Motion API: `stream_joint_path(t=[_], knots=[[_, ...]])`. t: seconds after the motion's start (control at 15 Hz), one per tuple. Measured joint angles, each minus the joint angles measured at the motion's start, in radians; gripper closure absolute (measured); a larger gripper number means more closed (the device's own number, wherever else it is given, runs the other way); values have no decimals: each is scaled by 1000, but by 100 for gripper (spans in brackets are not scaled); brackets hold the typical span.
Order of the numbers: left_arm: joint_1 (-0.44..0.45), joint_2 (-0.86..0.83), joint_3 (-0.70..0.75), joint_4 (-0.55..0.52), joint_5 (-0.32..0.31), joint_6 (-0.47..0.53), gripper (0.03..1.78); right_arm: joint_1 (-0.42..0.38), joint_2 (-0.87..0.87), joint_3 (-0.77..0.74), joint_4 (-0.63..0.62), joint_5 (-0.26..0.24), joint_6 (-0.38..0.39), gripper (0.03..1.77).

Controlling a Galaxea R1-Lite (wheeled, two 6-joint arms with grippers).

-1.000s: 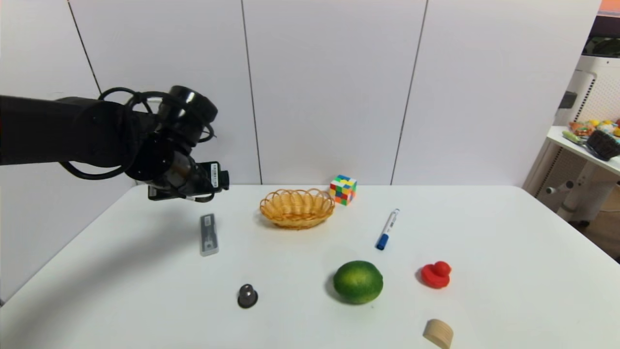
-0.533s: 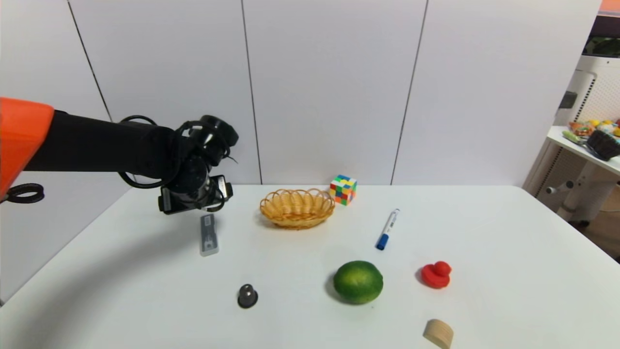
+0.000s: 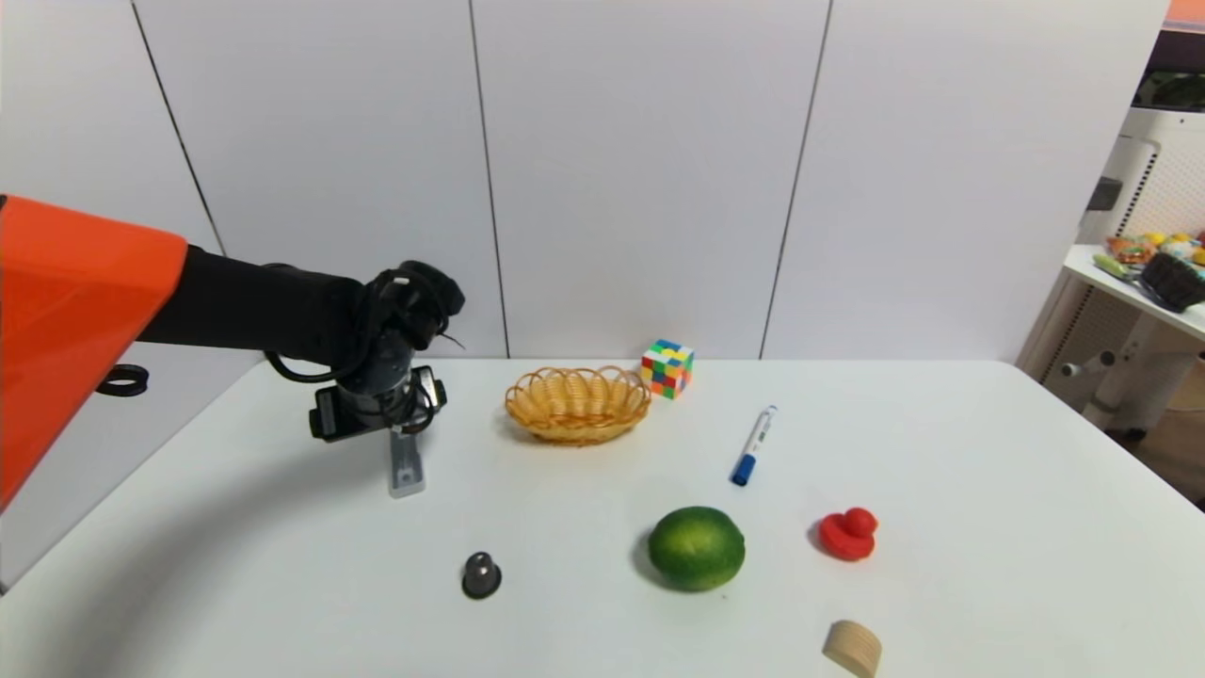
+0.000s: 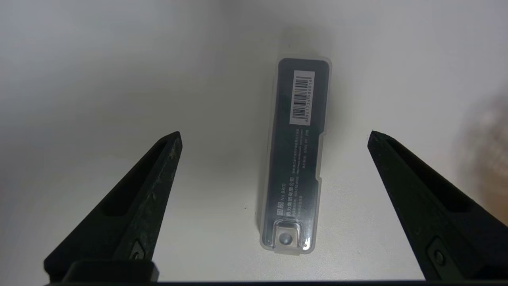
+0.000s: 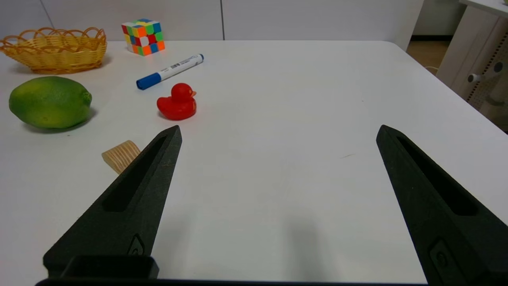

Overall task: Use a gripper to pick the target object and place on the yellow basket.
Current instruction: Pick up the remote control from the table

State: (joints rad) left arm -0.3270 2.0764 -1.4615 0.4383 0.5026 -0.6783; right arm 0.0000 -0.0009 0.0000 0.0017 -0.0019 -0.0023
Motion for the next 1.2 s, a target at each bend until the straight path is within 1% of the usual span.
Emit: stream_joint_path(t=[0.27,0.53,0.73,1.2], knots=[[0,26,31,-25,-23,-1,12,0,0,0,0,0,1,11],[8,33,111,-140,-26,8,12,0,0,0,0,0,1,11],[10,33,128,-149,-43,11,12,0,0,0,0,0,0,11],[16,40,131,-157,-44,9,12,0,0,0,0,0,0,10]])
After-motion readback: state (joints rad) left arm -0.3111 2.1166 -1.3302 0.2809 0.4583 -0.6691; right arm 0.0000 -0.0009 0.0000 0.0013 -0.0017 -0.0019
